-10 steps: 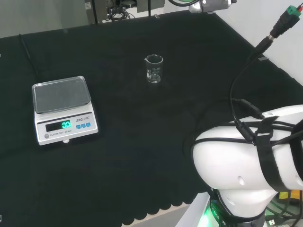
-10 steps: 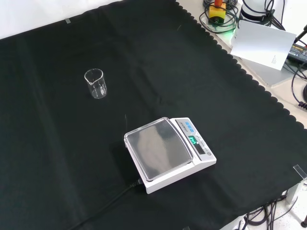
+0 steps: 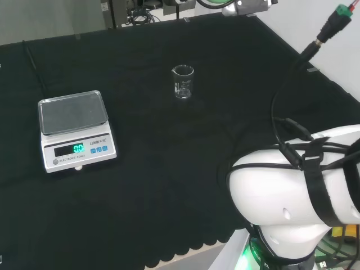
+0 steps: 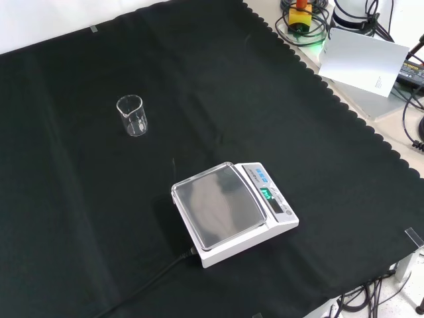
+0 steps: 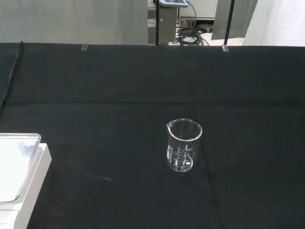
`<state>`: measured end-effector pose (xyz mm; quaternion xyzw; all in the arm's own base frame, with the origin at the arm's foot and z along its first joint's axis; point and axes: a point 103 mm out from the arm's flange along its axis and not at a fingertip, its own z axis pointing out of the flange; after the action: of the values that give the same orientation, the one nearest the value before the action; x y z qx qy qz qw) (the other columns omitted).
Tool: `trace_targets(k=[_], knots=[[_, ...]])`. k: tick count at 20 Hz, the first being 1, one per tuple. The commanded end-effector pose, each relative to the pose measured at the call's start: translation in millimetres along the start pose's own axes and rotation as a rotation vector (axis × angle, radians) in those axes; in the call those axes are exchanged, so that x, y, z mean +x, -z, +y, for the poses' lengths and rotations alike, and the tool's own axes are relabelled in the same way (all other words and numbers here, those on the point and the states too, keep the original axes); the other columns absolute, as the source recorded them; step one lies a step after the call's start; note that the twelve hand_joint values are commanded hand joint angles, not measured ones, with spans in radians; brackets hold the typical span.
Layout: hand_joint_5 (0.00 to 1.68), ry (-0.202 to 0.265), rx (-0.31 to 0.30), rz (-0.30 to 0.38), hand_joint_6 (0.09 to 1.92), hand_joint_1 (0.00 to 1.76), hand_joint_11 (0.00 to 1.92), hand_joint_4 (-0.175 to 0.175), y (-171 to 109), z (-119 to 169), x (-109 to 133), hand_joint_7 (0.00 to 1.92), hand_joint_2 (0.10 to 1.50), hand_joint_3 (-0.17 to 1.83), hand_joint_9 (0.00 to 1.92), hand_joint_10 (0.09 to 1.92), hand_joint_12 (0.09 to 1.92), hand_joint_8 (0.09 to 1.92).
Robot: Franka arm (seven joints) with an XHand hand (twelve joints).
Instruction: Pick up the beaker.
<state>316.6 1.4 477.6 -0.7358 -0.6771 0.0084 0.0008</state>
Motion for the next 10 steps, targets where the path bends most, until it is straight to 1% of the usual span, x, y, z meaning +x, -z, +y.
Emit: trace_targets(k=[1, 5, 10], knots=[[0.06, -0.012, 0.022, -0.001, 0.09, 0.41, 0.0, 0.004, -16.8, 26.9, -2.1, 0.05, 0.68, 0.31, 0.17, 0.84, 1.45, 0.67], [0.06, -0.024, 0.046, 0.0, 0.09, 0.42, 0.0, 0.004, -34.9, 53.1, -4.6, 0.05, 0.68, 0.3, 0.17, 0.84, 1.44, 0.67], [0.05, -0.019, 0.062, 0.0, 0.09, 0.42, 0.0, 0.004, -67.6, 99.5, -4.8, 0.05, 0.69, 0.3, 0.17, 0.84, 1.44, 0.67]])
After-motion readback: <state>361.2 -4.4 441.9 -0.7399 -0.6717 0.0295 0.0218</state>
